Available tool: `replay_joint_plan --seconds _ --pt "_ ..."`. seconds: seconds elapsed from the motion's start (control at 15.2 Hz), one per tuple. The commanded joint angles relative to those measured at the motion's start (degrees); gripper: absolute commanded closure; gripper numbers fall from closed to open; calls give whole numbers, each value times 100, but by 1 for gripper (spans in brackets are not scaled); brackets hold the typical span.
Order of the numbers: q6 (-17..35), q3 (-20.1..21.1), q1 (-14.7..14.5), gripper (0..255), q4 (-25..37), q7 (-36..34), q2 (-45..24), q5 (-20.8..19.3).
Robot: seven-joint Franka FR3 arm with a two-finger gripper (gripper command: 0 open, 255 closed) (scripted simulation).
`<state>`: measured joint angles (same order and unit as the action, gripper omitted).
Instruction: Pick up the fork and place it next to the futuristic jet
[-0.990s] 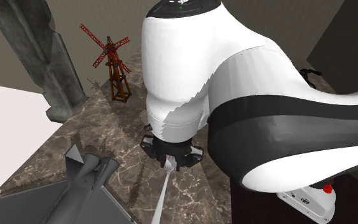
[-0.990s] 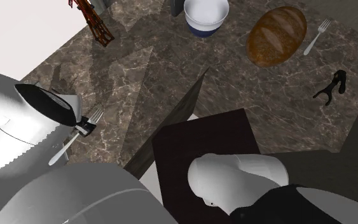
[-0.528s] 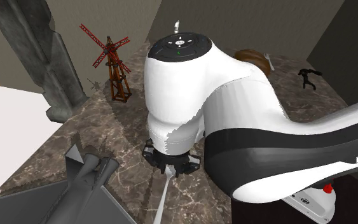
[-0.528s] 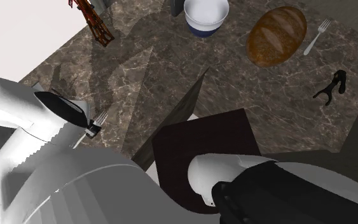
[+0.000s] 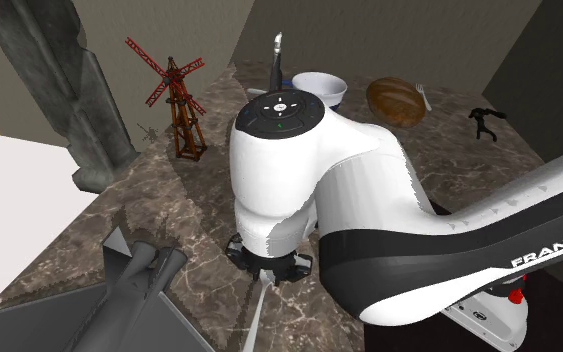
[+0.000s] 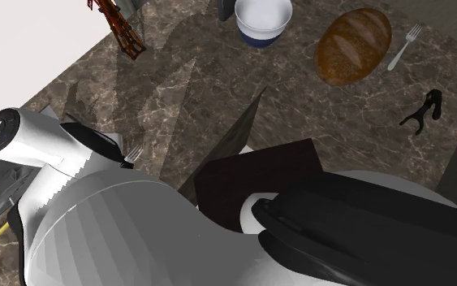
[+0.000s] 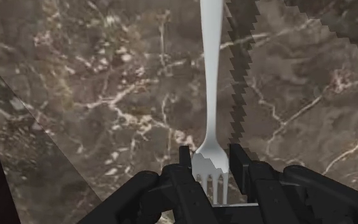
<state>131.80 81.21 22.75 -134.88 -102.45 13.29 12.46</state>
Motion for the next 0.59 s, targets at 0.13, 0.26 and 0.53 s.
replay_joint_plan --seconds 0.13,0.26,0.53 --pt "18 25 19 255 -11 -8 -8 -7" --pt "18 25 19 255 -11 -8 -8 -7" --pt "18 24 19 0 -11 -8 -8 -7"
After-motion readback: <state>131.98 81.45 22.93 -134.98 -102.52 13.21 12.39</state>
